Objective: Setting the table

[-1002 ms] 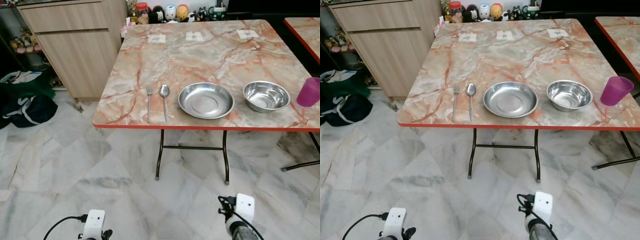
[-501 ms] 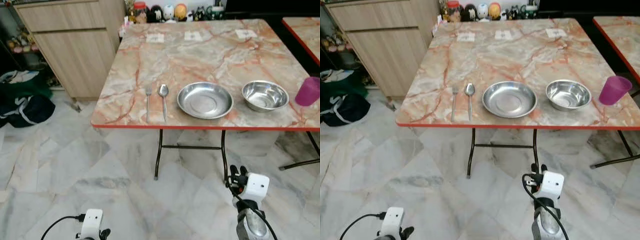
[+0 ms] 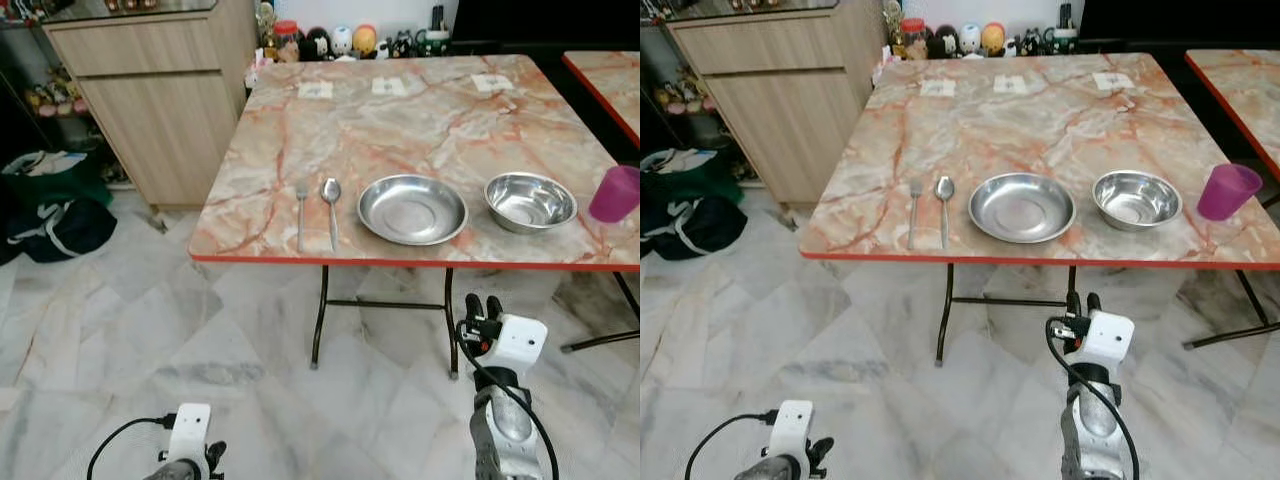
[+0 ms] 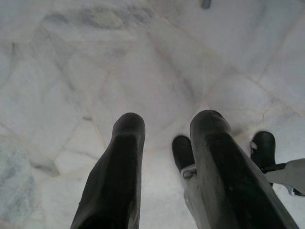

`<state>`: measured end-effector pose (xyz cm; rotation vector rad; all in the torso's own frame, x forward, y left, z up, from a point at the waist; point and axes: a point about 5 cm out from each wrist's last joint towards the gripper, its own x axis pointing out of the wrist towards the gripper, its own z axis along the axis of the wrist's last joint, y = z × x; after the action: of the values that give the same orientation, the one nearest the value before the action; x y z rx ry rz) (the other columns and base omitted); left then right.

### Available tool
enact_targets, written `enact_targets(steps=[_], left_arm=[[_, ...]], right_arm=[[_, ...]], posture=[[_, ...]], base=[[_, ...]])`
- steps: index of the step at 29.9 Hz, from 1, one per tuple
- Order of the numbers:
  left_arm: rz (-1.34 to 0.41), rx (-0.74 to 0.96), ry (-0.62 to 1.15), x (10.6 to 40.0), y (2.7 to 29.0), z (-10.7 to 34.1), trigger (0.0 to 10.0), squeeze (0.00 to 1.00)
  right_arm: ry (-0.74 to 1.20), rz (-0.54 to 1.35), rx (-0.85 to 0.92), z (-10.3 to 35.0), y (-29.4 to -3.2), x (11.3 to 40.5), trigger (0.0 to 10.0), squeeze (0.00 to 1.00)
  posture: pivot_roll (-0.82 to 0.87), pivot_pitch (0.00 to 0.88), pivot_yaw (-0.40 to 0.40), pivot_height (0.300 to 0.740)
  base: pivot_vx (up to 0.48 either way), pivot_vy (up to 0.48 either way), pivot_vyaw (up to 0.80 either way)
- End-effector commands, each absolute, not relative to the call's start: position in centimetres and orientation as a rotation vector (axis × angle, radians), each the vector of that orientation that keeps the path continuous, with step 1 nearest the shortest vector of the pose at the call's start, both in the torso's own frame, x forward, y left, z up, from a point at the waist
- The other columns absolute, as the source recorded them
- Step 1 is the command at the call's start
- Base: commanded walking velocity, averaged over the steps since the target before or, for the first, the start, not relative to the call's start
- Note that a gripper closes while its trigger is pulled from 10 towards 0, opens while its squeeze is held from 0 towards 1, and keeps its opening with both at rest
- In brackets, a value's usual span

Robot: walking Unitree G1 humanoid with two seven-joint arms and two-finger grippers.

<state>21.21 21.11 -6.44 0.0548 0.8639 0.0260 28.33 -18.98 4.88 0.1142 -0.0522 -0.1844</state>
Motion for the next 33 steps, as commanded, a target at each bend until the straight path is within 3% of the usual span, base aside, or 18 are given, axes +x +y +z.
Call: enact_targets(steps=[1, 16, 21, 33], left_arm=[[0.051, 0.046, 0.906, 20.1, 21.5, -7.0, 10.0, 0.00], [0.086, 0.041, 1.015, 15.0, 23.2, -8.9, 10.0, 0.00], [0.078, 0.033, 1.004, 15.5, 22.2, -9.0, 10.0, 0.00], [0.086, 0.029, 0.995, 15.3, 22.4, -9.0, 10.0, 0.00]], right_arm=[[-0.072, -0.180, 0.121, 5.6, -18.7, 28.8, 10.0, 0.00], [-0.155, -0.203, 0.102, 7.8, -19.5, 27.4, 10.0, 0.00], [-0.154, -0.193, 0.104, 8.3, -19.4, 27.4, 10.0, 0.00], [-0.138, -0.178, 0.125, 8.7, -18.6, 27.7, 10.0, 0.00]], posture=[[-0.09, 0.000, 0.038, 0.740], [-0.14, 0.000, 0.031, 0.740], [-0.13, 0.000, 0.026, 0.740], [-0.11, 0.000, 0.033, 0.740]], base=[[0.000, 0.000, 0.00], [0.000, 0.000, 0.00], [0.000, 0.000, 0.00], [0.270, 0.000, 0.00]])
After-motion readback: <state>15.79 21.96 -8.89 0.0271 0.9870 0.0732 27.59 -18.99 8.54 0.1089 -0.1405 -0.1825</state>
